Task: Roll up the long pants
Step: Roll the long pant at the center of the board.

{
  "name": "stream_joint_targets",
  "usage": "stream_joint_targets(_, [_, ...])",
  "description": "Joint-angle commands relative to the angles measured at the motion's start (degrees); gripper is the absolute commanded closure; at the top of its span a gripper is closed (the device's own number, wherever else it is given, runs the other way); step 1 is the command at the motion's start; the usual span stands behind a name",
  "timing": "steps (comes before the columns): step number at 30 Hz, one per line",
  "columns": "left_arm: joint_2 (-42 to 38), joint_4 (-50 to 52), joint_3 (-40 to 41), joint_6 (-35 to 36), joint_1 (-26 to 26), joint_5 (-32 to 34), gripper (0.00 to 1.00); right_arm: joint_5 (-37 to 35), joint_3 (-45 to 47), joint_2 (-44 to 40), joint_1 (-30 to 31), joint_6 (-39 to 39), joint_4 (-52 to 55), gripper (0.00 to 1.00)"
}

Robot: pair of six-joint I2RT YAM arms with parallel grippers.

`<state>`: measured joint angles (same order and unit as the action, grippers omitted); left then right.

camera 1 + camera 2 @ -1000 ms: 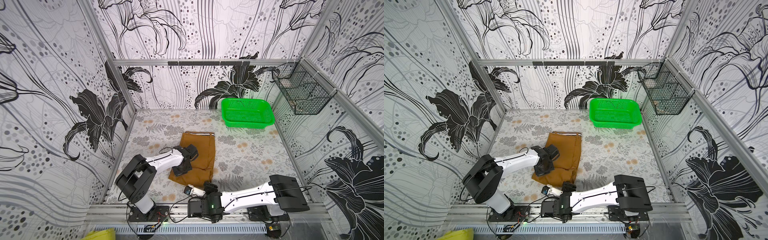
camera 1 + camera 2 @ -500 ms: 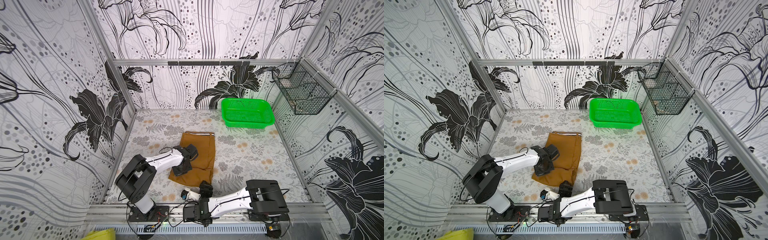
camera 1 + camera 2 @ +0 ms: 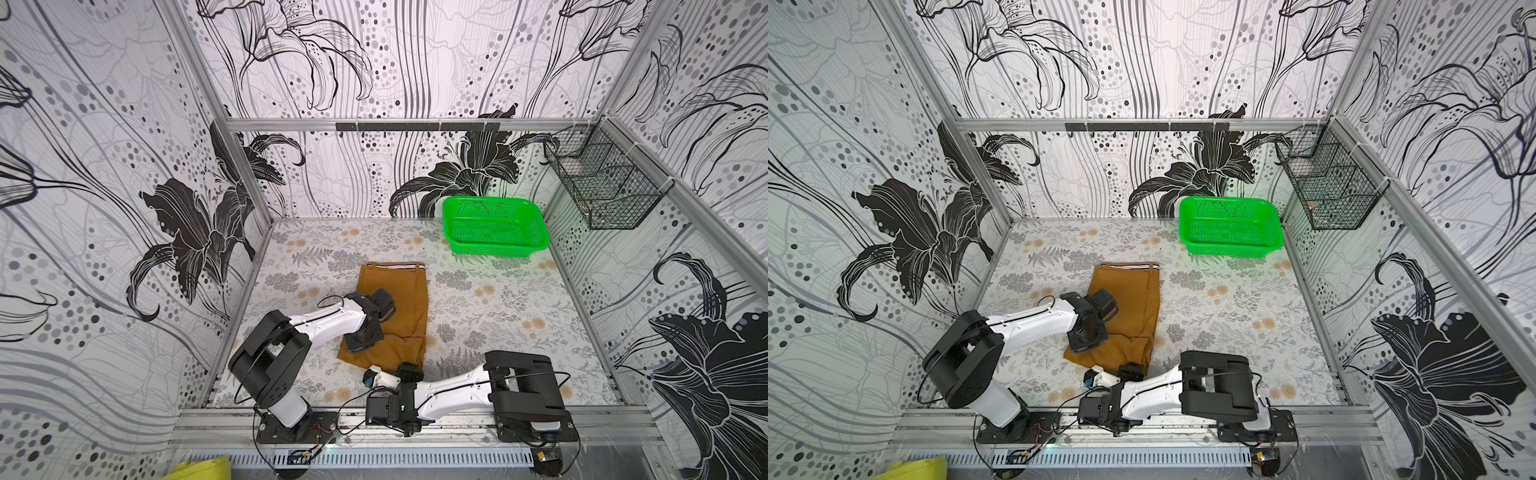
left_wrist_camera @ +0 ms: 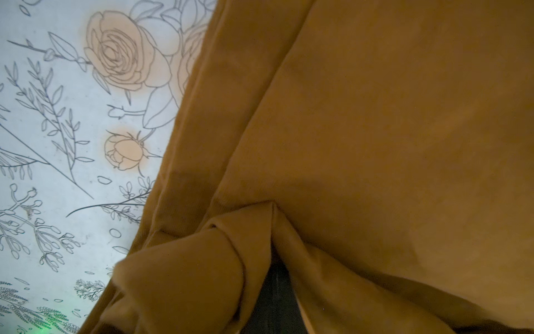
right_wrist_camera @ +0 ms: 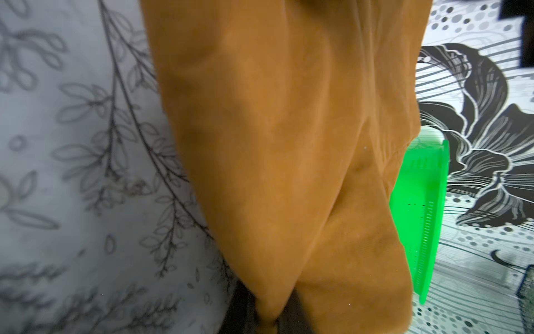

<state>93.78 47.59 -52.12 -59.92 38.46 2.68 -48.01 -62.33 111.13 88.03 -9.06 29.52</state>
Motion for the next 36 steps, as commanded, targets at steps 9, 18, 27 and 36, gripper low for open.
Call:
stream_joint_targets(9, [-0.97, -6.38, -14.34, 6.99, -1.28, 6.52, 1.0, 33.67, 2.03, -8.45, -3.13, 1.24, -0.61, 1.0])
stream_joint_targets(18, [3.24, -5.49, -24.06, 12.35, -3.72, 5.94, 1.0, 37.21, 2.21, -11.06, -3.2, 1.02, 0.45, 1.0])
stream_joint_targets(27, [5.38, -10.18, -15.17, 13.37, -4.32, 5.34, 1.0, 42.53, 1.32, -12.77, -4.16, 0.53, 1.69, 1.0])
stream_joint_targets(36, [10.72, -14.09, -9.92, 12.61, -5.24, 6.86, 1.0, 54.32, 0.03, -14.97, -6.64, 2.53, 5.37, 1.0])
